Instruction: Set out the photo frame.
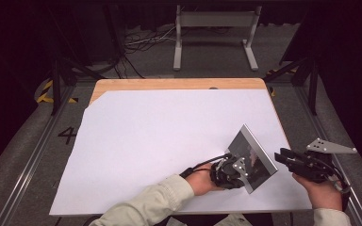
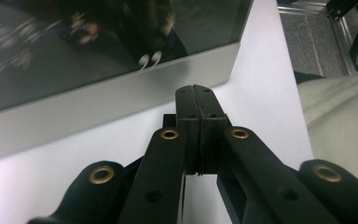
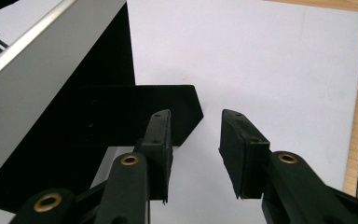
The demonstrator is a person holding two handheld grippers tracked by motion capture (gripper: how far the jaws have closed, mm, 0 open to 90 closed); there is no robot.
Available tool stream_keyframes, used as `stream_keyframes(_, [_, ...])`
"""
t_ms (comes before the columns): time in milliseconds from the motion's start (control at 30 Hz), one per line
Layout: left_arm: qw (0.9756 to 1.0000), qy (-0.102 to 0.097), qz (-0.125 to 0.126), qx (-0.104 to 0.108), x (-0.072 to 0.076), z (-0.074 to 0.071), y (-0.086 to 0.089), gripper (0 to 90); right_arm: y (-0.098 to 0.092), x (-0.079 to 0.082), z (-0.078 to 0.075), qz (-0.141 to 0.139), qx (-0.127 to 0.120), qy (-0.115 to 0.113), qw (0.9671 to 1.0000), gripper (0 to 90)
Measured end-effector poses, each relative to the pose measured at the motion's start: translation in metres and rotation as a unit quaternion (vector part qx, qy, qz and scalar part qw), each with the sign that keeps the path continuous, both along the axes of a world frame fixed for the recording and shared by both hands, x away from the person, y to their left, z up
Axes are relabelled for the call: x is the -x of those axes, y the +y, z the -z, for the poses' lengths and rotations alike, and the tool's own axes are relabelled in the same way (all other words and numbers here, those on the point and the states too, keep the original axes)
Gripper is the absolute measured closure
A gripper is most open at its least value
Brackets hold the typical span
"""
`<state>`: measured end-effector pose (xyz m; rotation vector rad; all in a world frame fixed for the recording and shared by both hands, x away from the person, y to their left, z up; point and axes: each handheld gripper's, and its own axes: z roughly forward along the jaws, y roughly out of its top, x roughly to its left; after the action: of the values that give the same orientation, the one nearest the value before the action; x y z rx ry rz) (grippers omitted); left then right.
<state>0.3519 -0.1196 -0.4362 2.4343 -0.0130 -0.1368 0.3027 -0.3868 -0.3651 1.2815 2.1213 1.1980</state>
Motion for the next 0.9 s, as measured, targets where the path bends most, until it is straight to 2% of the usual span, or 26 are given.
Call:
stream_keyframes(167, [1.0,0.0,-0.005,-0.004,-0.008,-0.004,0.024,89.9,0.001,-0.001,-0.001,-0.001,0.005,0.003,1.0,63.8])
stream_keyframes(267, [0.9999,0.002,-0.013,-0.002,-0.01,-0.006,0.031,89.8,0.001,-0.002,-0.002,0.001,0.003,0.004,1.0,64.3])
stream_keyframes(300, [0.9999,0.002,-0.016,0.001,-0.011,-0.01,0.038,89.7,0.0,-0.003,-0.003,0.008,-0.005,0.018,0.9998,65.7])
stream_keyframes(400, [0.9998,-0.002,-0.017,0.004,-0.011,-0.014,0.047,89.2,0.001,-0.006,-0.005,0.013,-0.017,0.032,0.9993,65.8])
stream_keyframes(533, [0.9998,-0.003,-0.021,0.002,-0.01,-0.015,0.056,88.8,0.001,-0.007,-0.007,0.013,-0.02,0.034,0.9991,65.8])
stream_keyframes(900, [0.999,-0.008,-0.042,0.014,-0.012,-0.025,0.093,86.6,0.002,-0.007,-0.022,0.012,-0.008,0.046,0.9989,65.6])
